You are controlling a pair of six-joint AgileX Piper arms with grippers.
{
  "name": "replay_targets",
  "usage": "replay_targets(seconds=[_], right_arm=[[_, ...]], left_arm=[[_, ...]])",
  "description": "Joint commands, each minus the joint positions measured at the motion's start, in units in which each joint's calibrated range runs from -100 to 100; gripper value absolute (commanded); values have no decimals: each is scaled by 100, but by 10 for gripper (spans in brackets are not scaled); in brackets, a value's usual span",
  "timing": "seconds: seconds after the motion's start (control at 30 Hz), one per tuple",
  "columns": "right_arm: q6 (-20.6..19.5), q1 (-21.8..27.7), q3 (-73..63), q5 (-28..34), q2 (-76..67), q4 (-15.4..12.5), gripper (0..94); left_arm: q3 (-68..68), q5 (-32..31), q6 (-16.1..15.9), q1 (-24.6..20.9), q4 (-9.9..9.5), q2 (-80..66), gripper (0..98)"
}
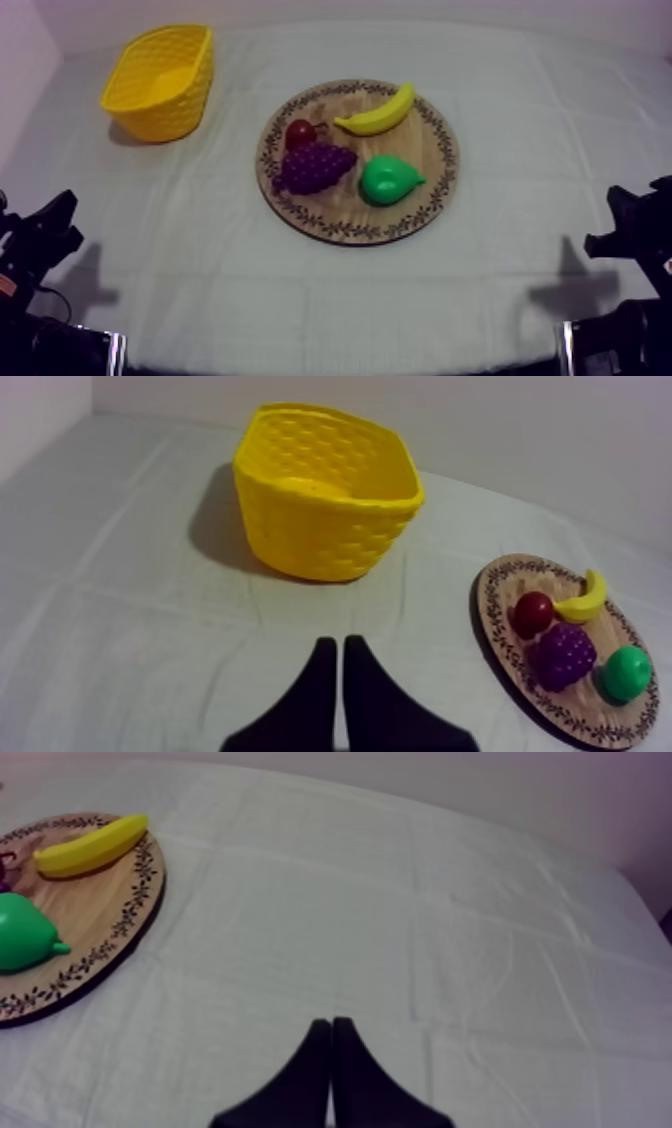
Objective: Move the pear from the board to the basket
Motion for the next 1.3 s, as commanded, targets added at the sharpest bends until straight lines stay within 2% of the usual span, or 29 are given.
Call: replay_targets(seconds=[0.0,0.47,0.6,0.77,0.93,1.1,1.27], right_arm=[[7,0,3,-9,1,-1,3],[-1,0,3,-9,1,-1,3],[-2,0,3,-9,1,-1,3],[-3,0,3,-9,1,-1,3],[-2,0,3,-9,1,-1,3],[-1,0,3,-9,1,-1,3],[-2,0,3,-9,1,-1,3]], left_arm=[[4,-1,5,0,-1,-3,1],[-7,35,-68,-74,6,-3,1],[-14,-200,-635,-89,14,58,1],[-524,-980,-971,-41,-5,692,1],[-1930,-1227,-1356,18,33,1716,1],[-3396,-1189,-2190,291,452,2685,0],[-4733,-915,-2703,673,660,3645,0]])
